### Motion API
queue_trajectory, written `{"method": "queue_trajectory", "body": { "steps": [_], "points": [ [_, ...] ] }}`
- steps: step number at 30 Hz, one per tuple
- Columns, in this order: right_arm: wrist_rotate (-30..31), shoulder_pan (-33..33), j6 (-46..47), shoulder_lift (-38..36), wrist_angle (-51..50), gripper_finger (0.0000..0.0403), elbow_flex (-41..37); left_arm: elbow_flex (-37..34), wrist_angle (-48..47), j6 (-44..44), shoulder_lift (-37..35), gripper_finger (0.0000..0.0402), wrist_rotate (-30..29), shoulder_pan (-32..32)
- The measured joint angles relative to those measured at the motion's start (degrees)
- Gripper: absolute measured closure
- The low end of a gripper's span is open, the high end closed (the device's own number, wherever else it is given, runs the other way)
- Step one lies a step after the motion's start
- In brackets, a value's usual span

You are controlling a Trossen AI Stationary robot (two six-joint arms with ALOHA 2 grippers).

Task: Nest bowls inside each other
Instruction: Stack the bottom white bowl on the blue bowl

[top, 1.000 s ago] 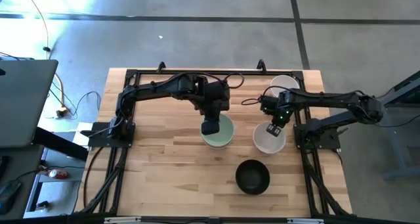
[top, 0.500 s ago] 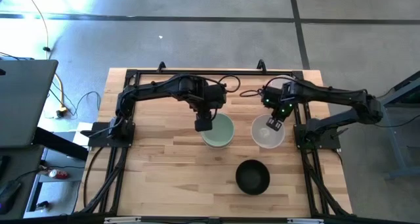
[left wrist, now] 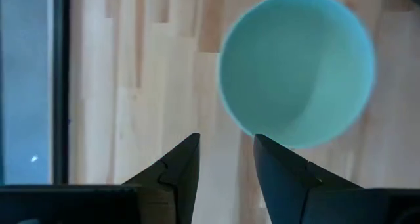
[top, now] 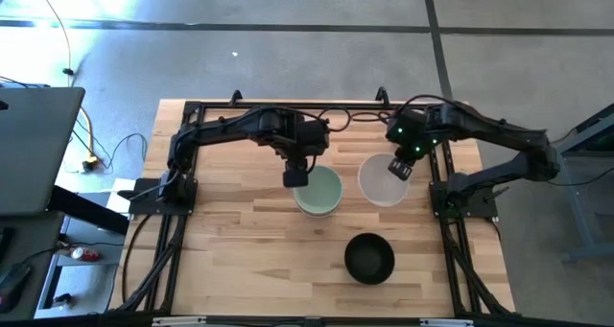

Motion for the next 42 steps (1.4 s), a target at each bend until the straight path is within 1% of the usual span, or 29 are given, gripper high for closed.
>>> {"method": "queue_trajectory", "body": {
  "steps": [4,8,12,15,20,25,30,33,36,39,42],
  "points": [
    [0.0,0.0,0.2,0.0,0.0,0.0403,2.3,-2.1,0.1,0.2,-0.1,0.0266,-2.8,0.5],
    [0.0,0.0,0.2,0.1,0.2,0.0403,3.3,-7.4,0.0,0.1,-2.2,0.0256,-3.1,1.1],
    [-0.2,0.2,0.2,0.1,1.5,0.0403,3.3,-17.1,0.0,-0.5,-6.5,0.0246,-3.3,1.6],
    [-0.3,0.2,0.1,0.1,2.9,0.0403,3.3,-25.1,0.7,-2.1,-12.3,0.0241,-3.3,2.2],
    [-1.4,0.2,-0.2,0.1,6.1,0.0403,3.3,-36.5,11.6,-5.9,-25.2,0.0238,-1.4,2.5],
    [-2.9,0.2,-0.3,0.1,10.3,0.0403,3.3,-44.2,21.4,-10.1,-37.9,0.0238,-0.8,1.7],
    [-4.6,0.2,-0.3,1.3,14.8,0.0403,3.3,-51.6,32.8,-12.6,-48.3,0.0238,-0.3,-0.1],
    [-5.3,0.9,-0.3,3.4,16.3,0.0403,3.3,-56.8,37.6,-14.3,-52.5,0.0238,-0.3,-1.4],
    [-5.9,2.0,-0.3,6.1,17.4,0.0403,3.3,-61.5,41.1,-16.6,-55.1,0.0238,-0.6,-2.5],
    [-7.2,2.8,-0.3,8.7,19.0,0.0403,3.2,-64.9,43.8,-18.0,-56.0,0.0238,-0.8,-3.5],
    [-8.2,2.9,0.2,10.3,20.2,0.0403,3.2,-66.6,46.1,-18.3,-56.1,0.0238,-0.8,-4.7]
  ]
}}
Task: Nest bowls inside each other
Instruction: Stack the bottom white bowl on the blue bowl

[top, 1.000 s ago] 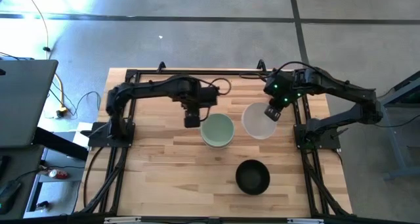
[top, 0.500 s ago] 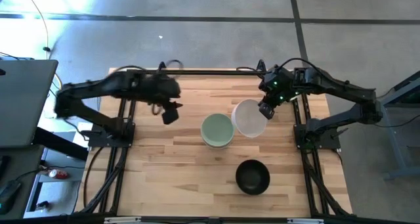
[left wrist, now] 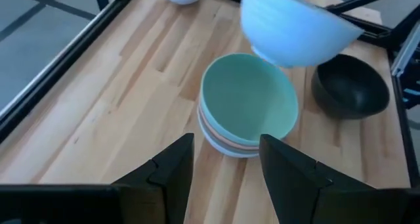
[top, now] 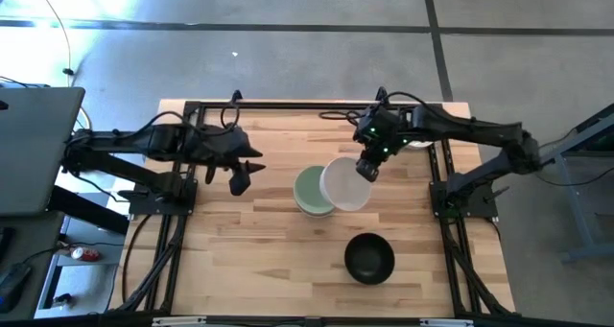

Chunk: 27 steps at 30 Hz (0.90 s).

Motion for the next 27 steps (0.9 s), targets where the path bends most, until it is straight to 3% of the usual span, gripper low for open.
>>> {"method": "queue_trajectory", "body": {
  "steps": [9,22,27],
  "points": [
    [-0.4,0.0,2.0,3.4,1.0,0.0403,3.7,-0.1,0.1,1.0,-1.3,0.0238,-5.0,-2.4],
    [2.8,0.0,0.1,18.9,-16.4,0.0403,29.2,-0.1,-3.0,-0.6,-5.0,0.0238,-10.7,-3.6],
    [3.0,0.3,-0.2,24.4,-19.8,0.0403,35.4,-0.1,-4.1,-1.3,-5.1,0.0238,-14.0,-5.6]
  ]
}}
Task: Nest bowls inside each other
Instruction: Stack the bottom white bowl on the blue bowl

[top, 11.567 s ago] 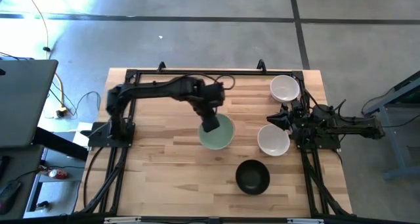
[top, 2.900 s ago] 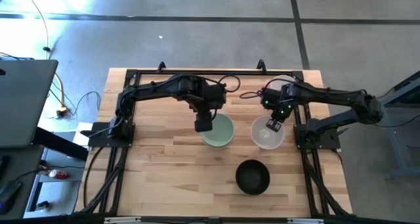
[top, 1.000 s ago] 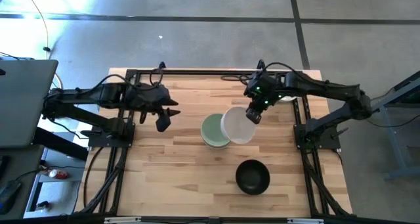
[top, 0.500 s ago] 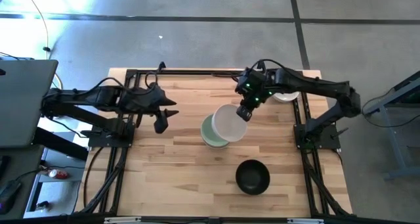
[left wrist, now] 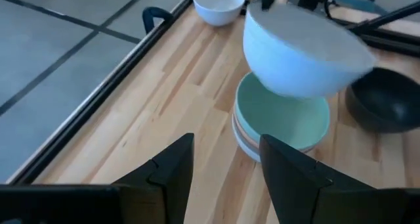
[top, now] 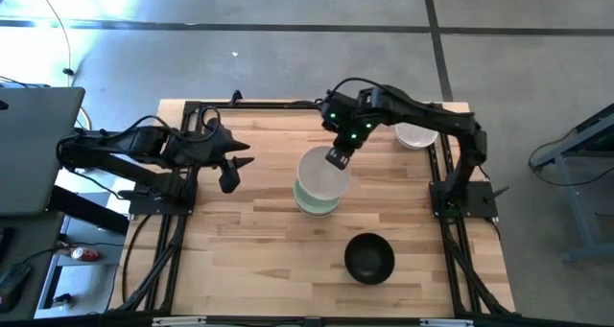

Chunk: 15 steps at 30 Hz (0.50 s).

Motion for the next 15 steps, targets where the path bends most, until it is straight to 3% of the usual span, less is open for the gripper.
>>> {"method": "queue_trajectory", "body": {
  "steps": [15],
  "points": [
    [0.3,2.2,0.9,4.1,-0.8,0.0403,1.3,0.0,-1.2,-0.9,-2.2,0.0238,-3.2,-1.7]
  ]
}}
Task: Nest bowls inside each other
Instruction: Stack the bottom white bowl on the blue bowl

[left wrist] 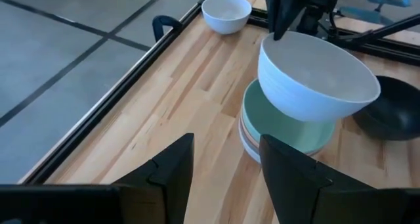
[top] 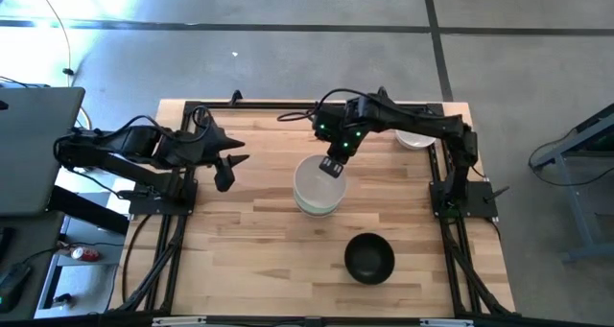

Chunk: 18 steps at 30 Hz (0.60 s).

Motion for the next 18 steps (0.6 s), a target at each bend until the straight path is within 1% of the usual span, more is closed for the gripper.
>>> {"method": "queue_trajectory", "body": {
  "steps": [8,18],
  "points": [
    [0.3,0.0,0.9,0.5,0.0,0.0403,0.0,0.0,0.0,0.2,-0.4,0.0238,-0.5,0.0],
    [-0.3,0.5,0.3,4.4,-0.4,0.0403,0.0,0.0,0.1,0.2,-0.4,0.0238,-0.4,-0.9]
  ]
}}
